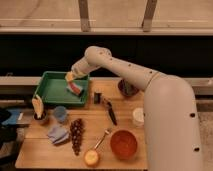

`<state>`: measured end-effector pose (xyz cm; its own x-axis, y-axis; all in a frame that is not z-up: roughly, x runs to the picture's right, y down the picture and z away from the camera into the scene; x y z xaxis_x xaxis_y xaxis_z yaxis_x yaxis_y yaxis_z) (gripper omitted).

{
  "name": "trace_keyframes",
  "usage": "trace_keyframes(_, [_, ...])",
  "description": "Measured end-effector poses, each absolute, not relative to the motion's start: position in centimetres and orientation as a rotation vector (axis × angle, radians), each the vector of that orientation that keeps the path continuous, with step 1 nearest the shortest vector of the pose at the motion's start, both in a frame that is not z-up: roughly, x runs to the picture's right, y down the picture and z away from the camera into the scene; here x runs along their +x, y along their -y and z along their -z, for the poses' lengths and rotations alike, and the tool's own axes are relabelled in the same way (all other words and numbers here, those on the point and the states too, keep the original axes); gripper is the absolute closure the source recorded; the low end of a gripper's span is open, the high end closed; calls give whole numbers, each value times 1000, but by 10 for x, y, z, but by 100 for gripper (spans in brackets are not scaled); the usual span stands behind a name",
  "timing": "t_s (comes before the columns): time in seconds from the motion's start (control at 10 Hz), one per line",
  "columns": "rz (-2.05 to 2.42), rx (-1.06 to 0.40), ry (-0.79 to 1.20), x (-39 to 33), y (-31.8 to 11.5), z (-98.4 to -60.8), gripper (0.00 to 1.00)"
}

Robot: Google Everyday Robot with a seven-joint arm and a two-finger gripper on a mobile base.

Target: Place pepper in tray

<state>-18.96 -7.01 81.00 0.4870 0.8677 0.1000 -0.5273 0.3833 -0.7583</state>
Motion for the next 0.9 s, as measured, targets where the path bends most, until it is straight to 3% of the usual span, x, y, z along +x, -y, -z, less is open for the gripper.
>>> trace_keyframes(0.9, [-945, -726, 574, -190, 79, -807, 29])
